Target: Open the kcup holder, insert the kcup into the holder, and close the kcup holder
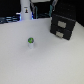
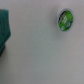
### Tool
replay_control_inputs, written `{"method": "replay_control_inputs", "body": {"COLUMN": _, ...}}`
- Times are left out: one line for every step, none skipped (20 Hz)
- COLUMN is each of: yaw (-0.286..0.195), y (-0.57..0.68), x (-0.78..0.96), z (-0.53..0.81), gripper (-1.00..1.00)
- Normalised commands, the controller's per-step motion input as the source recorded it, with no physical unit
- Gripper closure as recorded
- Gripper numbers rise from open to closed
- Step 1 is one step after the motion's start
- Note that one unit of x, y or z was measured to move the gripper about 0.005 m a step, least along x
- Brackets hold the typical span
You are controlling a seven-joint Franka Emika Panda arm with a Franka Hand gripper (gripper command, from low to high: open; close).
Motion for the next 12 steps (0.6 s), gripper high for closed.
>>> {"method": "replay_control_inputs", "body": {"yaw": -0.15, "y": 0.61, "x": -0.17, "z": 0.13, "gripper": -1.0}}
{"method": "replay_control_inputs", "body": {"yaw": -0.154, "y": 0.62, "x": -0.18, "z": 0.13, "gripper": -1.0}}
{"method": "replay_control_inputs", "body": {"yaw": -0.157, "y": 0.63, "x": -0.19, "z": 0.13, "gripper": -1.0}}
{"method": "replay_control_inputs", "body": {"yaw": -0.156, "y": 0.62, "x": -0.19, "z": 0.13, "gripper": -1.0}}
{"method": "replay_control_inputs", "body": {"yaw": -0.159, "y": 0.64, "x": -0.19, "z": 0.13, "gripper": -1.0}}
{"method": "replay_control_inputs", "body": {"yaw": -0.16, "y": 0.67, "x": -0.18, "z": 0.13, "gripper": -1.0}}
{"method": "replay_control_inputs", "body": {"yaw": -0.158, "y": 0.69, "x": -0.17, "z": 0.11, "gripper": -1.0}}
{"method": "replay_control_inputs", "body": {"yaw": -0.159, "y": 0.7, "x": -0.17, "z": 0.09, "gripper": -1.0}}
{"method": "replay_control_inputs", "body": {"yaw": -0.162, "y": 0.71, "x": -0.18, "z": 0.07, "gripper": -1.0}}
{"method": "replay_control_inputs", "body": {"yaw": -0.161, "y": 0.72, "x": -0.19, "z": 0.04, "gripper": -1.0}}
{"method": "replay_control_inputs", "body": {"yaw": -0.163, "y": 0.74, "x": -0.18, "z": 0.01, "gripper": -1.0}}
{"method": "replay_control_inputs", "body": {"yaw": -0.166, "y": 0.74, "x": -0.19, "z": 0.01, "gripper": -1.0}}
